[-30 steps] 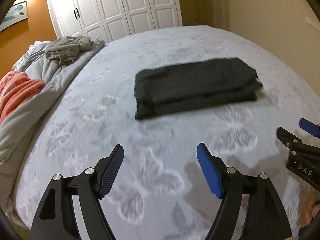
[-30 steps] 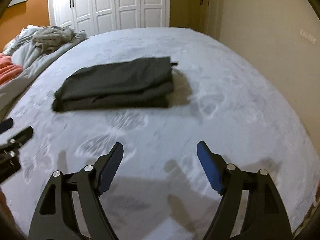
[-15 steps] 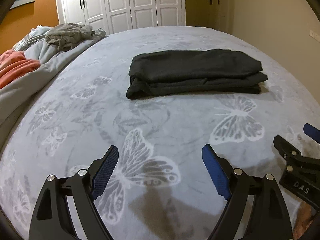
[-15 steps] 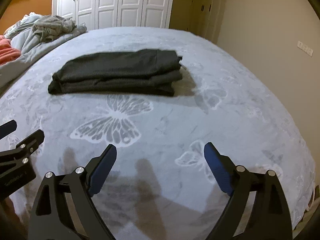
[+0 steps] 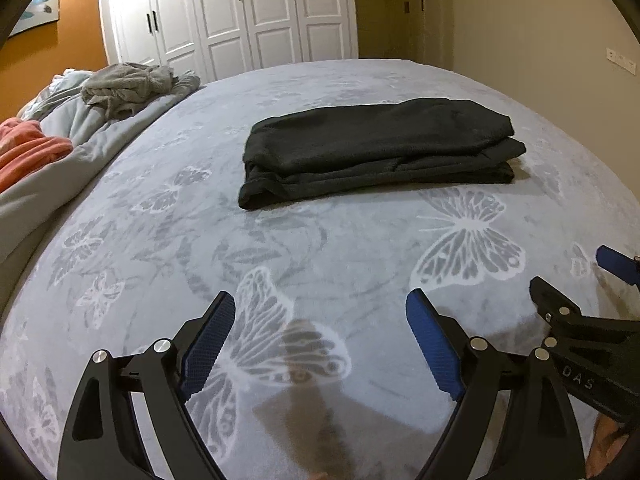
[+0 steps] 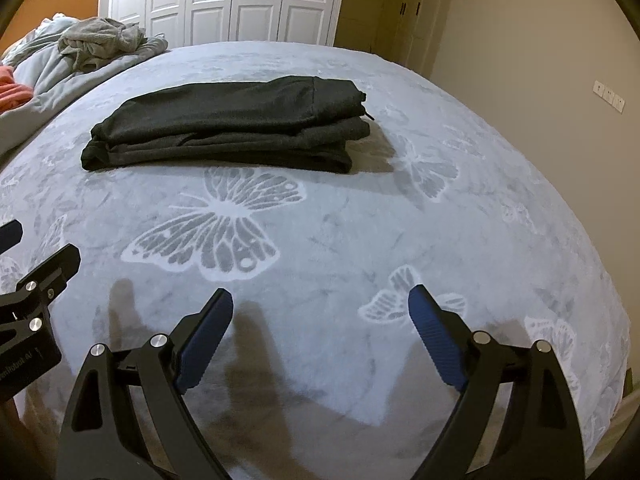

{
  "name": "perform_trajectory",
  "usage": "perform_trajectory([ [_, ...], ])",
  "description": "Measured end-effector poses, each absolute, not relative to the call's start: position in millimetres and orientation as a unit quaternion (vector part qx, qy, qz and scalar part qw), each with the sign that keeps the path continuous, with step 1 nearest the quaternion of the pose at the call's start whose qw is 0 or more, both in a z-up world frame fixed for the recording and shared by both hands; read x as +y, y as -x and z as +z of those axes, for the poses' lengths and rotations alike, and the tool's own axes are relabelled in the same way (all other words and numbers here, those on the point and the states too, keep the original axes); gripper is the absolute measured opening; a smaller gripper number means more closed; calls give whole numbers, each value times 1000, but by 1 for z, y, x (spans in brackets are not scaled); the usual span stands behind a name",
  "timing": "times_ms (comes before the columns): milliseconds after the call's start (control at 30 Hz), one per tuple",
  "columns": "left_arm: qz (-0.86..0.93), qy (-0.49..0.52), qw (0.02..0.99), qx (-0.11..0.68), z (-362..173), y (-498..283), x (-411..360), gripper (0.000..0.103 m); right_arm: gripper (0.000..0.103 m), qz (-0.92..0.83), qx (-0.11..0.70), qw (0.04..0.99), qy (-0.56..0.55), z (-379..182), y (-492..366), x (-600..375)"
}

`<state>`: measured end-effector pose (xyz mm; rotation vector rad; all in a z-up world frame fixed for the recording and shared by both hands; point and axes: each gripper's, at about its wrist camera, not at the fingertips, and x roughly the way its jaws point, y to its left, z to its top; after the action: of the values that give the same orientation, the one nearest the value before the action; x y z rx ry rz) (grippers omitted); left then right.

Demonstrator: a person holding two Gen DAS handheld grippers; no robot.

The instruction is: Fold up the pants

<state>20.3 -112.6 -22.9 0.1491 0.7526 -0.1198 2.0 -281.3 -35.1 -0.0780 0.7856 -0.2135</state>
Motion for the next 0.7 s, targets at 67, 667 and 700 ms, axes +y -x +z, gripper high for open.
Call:
perform_trajectory([
  [67,-54,-71,925,369,-23,-21,-112,85,88,-104,381,918,39,-35,-1,-280],
  [667,-58,-61,918,388,-27,-26,-109,87,88,-100,377,920,38,-33,1,-278],
  [700,-59,-60,917,389,-27,-26,-109,87,88,-100,377,920,38,-33,1,-278],
])
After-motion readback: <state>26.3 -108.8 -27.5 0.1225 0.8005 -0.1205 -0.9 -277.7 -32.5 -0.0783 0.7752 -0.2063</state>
